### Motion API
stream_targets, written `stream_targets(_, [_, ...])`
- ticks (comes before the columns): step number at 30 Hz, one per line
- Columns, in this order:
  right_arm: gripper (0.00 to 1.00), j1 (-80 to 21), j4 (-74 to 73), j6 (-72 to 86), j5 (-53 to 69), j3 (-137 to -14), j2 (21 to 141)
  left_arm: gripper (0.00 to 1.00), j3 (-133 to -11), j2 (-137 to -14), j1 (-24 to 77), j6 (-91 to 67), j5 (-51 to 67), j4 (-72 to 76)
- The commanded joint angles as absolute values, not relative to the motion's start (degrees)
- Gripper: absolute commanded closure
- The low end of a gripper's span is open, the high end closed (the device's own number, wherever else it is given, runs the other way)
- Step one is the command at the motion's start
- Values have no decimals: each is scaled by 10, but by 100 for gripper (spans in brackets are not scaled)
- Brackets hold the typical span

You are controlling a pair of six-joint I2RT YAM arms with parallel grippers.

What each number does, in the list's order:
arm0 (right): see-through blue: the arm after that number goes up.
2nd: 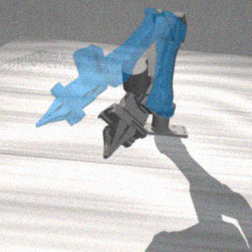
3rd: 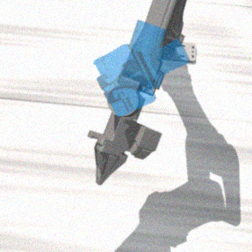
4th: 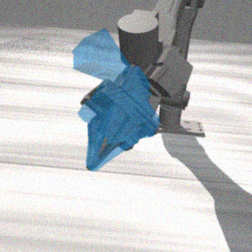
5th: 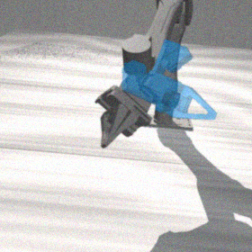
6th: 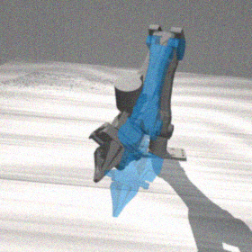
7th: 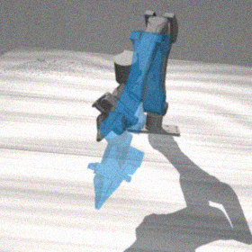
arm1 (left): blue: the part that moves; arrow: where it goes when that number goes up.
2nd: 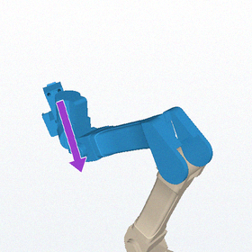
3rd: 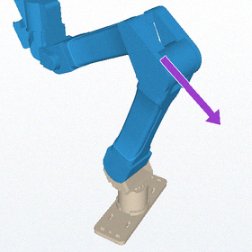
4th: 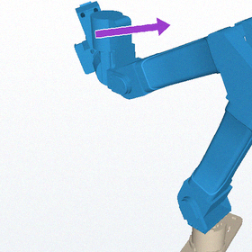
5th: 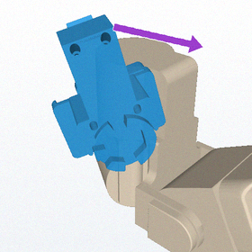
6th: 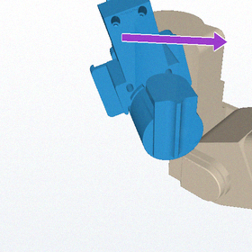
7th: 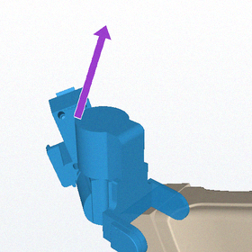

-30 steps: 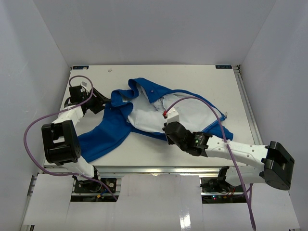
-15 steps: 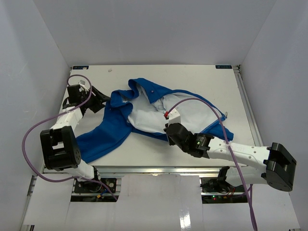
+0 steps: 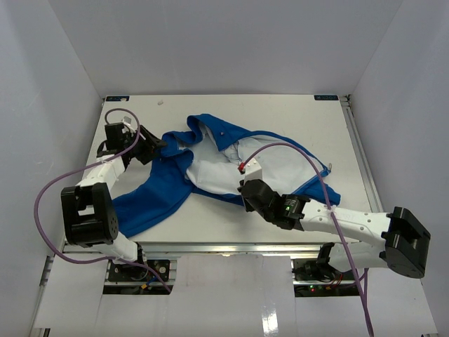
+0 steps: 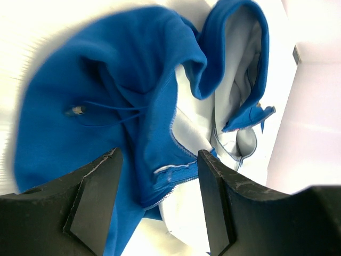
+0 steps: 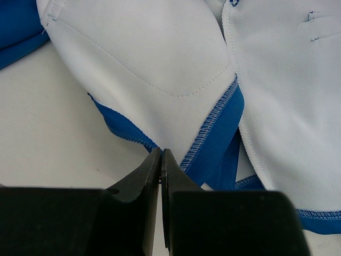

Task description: Zip up the jacket

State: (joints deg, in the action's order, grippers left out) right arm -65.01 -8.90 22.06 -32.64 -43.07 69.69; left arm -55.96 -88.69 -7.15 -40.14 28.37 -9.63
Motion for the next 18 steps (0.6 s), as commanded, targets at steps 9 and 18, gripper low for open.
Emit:
stream_targets(9, [92,-654,-128,235,-358,-452,694,100,-622,-909,-33,-394,208,-143])
stream_targets(18, [92,-656,-188,282,-357,-409,554,100,-686,-806,-81,-399,84,-212])
